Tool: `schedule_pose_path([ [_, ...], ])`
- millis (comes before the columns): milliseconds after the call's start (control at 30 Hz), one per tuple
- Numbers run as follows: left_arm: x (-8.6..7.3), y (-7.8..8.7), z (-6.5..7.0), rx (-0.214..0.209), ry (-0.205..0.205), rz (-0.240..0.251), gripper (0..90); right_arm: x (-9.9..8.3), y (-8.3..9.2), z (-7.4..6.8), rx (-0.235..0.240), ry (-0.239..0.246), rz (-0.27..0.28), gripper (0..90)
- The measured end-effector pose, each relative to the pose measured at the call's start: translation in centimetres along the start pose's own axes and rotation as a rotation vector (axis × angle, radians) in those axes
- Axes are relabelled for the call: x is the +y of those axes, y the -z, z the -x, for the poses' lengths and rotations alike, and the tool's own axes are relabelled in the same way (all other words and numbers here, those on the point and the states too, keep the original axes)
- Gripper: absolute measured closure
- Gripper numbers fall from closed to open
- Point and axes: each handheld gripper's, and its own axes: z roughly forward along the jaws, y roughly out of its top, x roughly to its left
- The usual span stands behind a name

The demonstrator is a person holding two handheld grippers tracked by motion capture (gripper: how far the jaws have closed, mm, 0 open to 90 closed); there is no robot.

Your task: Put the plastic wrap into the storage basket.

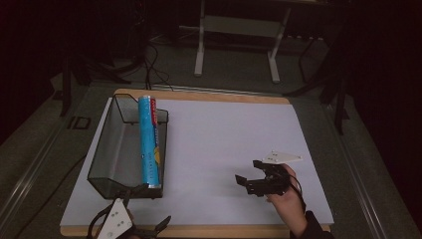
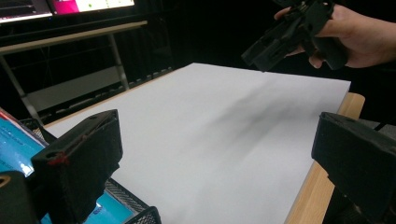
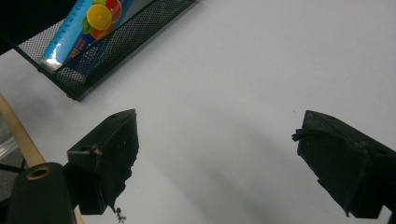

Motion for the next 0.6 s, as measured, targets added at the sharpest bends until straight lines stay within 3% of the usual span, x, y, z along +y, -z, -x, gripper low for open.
schedule_pose_path([
  [433,0.0,0.0,0.0,0.002,-0.003,0.000,2.6,-2.0,1.2,1.0,-0.034,0.022,-0.007,11.6],
  [500,0.0,0.0,0.0,0.000,-0.004,0.001,2.5,-2.3,1.5,1.2,-0.058,0.018,0.001,11.6],
  [600,0.0,0.1,0.0,0.002,-0.003,0.000,2.5,-2.7,1.8,1.5,-0.037,0.006,0.021,11.6],
])
